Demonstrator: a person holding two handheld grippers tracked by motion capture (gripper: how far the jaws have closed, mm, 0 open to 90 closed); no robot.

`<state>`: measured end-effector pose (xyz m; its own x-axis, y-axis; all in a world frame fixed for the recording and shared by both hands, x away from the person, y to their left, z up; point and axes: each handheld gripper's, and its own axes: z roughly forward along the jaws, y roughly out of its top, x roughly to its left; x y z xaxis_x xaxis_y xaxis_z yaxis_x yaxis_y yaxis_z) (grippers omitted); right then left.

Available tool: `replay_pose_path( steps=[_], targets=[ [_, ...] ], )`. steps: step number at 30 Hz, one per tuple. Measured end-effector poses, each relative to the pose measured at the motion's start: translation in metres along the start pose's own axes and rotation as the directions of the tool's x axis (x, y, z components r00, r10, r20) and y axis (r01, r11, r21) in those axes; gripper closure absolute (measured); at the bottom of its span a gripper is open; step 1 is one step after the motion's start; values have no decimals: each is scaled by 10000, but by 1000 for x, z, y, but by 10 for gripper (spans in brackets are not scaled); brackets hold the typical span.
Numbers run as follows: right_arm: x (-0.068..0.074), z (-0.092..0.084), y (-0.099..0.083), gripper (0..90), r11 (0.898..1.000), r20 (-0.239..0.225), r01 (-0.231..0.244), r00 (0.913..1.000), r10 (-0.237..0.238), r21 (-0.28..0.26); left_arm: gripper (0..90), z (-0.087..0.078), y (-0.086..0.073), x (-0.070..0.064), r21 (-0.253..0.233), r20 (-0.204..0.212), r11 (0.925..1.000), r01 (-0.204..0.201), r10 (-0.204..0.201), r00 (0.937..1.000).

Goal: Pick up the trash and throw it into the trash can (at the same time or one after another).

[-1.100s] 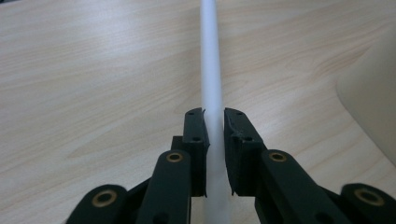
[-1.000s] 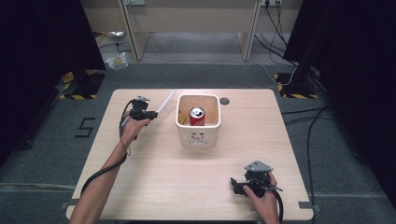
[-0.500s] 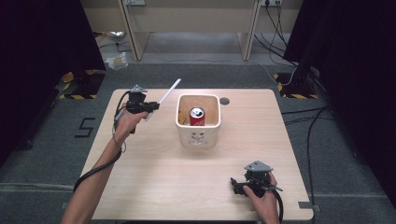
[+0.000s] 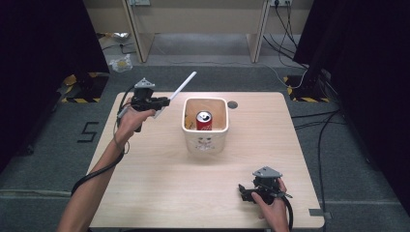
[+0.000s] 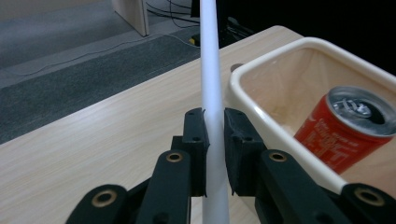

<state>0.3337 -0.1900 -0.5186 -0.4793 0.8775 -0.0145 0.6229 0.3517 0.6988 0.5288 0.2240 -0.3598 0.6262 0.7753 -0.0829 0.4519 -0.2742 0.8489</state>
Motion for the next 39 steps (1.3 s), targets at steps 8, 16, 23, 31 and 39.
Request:
replay_pose_path(
  steps=[8,16,23,31,39],
  targets=[
    [0,0,0,2,10000,-10,-12,10000,12,-4,790,1,14,-17,-112,491,9998,-186,192,9986],
    [0,0,0,2,10000,-15,-30,10000,30,-1,789,8,26,-33,-157,785,9991,-398,409,9961],
    [0,0,0,2,10000,-4,16,10000,-16,-3,789,15,33,-47,-191,1003,9983,-551,567,9933],
    [0,0,0,3,10000,-14,20,10000,-20,-8,789,28,38,-61,-116,1148,9978,-650,659,9912],
    [0,0,0,3,10000,-14,30,10000,-30,-8,789,41,37,-69,33,1236,9975,-702,692,9899]
  ],
)
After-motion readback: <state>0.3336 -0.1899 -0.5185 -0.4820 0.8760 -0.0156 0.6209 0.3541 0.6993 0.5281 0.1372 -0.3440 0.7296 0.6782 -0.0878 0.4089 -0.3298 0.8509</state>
